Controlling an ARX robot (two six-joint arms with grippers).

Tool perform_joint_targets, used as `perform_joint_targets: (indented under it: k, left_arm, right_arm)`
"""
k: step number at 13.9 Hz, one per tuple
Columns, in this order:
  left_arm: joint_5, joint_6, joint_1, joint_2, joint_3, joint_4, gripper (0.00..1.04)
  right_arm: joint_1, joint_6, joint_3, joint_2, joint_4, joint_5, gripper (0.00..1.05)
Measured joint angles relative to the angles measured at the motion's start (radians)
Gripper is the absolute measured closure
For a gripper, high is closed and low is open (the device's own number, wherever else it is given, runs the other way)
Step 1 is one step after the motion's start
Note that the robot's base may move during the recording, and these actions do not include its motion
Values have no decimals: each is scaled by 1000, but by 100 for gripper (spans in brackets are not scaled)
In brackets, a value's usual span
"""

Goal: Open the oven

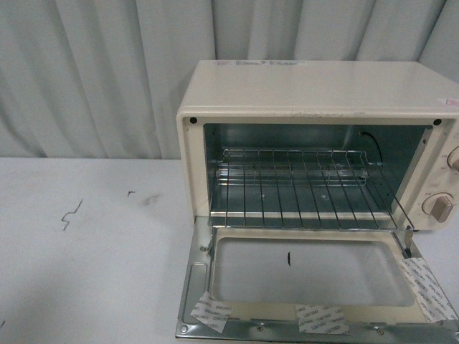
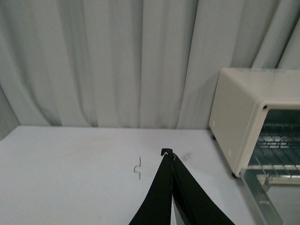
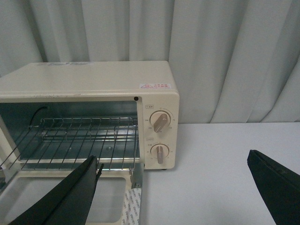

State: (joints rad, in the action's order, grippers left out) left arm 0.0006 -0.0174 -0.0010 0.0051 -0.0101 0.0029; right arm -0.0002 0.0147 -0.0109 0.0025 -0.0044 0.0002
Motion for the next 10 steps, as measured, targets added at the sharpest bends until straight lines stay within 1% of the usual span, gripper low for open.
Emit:
perform_joint_targets:
  k: [4,5,6,8,10]
  left_arm:
    - [-2,0,1,2,0,-6,103]
    - [-2,0,1,2,0,-6,97]
    - [-1,0,1,2,0,-6,85]
    - [-1,0,1,2,0,-6,56]
    - [-1,0,1,2,0,-6,30]
  right_arm:
    - [0,0,0,0,1,0,6]
    - [0,0,0,0,1,0,6]
    - [0,0,0,0,1,0,6]
    - [0,0,0,0,0,0,6]
    - [0,0,0,0,1,0,6]
